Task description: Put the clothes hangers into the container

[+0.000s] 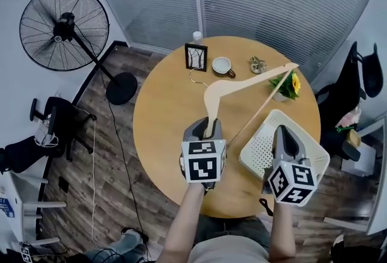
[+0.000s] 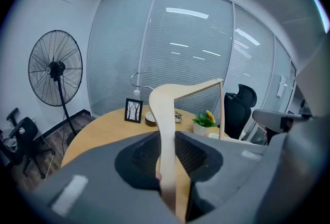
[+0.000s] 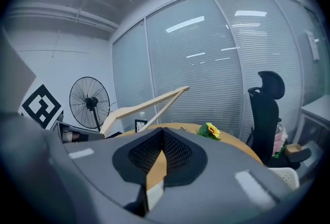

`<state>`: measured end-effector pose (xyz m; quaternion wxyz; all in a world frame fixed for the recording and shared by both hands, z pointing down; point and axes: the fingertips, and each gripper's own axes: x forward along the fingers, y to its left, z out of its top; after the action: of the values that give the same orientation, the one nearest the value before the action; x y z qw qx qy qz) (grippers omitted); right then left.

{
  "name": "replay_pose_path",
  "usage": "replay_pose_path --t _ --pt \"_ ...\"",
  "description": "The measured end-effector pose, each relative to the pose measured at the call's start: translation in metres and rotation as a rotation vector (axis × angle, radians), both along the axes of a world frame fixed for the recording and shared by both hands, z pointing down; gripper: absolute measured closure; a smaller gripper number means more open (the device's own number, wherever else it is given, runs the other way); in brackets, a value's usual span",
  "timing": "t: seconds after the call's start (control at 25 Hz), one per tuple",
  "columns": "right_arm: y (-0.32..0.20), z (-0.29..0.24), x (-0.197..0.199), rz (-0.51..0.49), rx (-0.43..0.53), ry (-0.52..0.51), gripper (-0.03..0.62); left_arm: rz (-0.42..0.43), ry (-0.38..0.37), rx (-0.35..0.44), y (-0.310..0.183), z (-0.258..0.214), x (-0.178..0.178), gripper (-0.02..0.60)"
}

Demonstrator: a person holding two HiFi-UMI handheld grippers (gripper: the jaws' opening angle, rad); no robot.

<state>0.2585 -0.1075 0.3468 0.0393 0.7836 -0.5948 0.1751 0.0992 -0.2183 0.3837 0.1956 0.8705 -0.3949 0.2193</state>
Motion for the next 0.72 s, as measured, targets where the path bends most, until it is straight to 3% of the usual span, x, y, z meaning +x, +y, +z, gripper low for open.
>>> replay_pose_path --t 0.72 --pt "0.131 -0.005 0.111 0.330 -0.009 0.026 0.569 0.270 0.006 0.012 0.074 -0.008 0.119 0.488"
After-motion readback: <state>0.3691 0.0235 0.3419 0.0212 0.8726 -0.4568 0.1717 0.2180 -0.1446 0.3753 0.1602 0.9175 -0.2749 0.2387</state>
